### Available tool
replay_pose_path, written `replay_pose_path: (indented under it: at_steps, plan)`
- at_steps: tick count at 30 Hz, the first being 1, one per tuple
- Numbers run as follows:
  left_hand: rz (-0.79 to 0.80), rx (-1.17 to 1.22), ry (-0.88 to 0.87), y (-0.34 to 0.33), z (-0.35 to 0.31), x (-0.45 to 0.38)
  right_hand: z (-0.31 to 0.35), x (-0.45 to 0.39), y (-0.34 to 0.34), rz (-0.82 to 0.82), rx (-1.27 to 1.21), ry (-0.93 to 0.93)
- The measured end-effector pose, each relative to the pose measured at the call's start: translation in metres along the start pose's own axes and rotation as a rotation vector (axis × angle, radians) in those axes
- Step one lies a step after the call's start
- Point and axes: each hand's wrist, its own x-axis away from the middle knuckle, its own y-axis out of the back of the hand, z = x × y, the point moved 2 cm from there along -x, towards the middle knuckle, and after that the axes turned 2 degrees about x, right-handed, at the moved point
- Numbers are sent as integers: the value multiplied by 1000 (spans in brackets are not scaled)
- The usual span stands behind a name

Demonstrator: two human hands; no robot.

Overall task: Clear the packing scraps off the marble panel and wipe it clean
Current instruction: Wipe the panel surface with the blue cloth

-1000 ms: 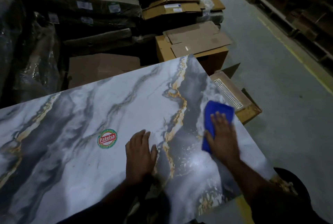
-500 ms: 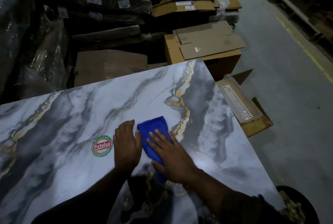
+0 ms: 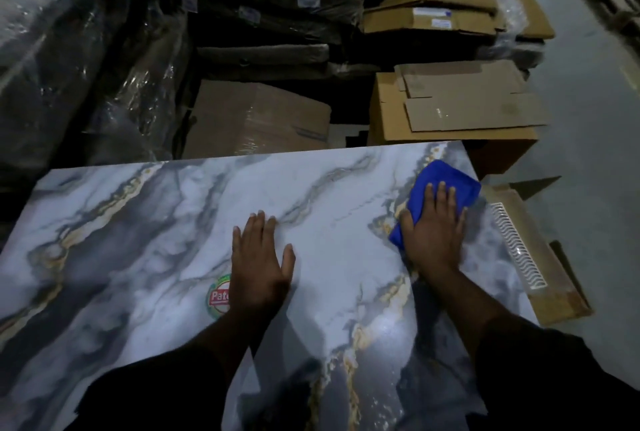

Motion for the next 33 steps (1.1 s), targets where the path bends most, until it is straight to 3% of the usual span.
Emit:
replay_pose_path:
  at_steps: [6, 14, 18, 20, 22, 24, 33]
  plan:
    - [-55, -17, -25, -1, -1, -1, 90, -49, -11, 29, 21, 128]
    - [-155, 186, -11, 4, -1, -1, 250, -49, -33, 138, -26, 459]
    - [-202, 305, -14, 15, -2, 1, 310, -19, -47, 212, -96, 862]
    - [-238, 329, 13, 19, -2, 1, 316, -3, -55, 252, -90, 1120]
    - [-252, 308, 16, 18, -1, -1, 302, 7, -55, 214, -109, 1237]
    - [-246, 271, -6, 14, 3, 0, 272, 13, -46, 206, -155, 1152]
    - [-218, 69, -83, 2, 2, 1, 34, 55, -2, 107, 19, 269]
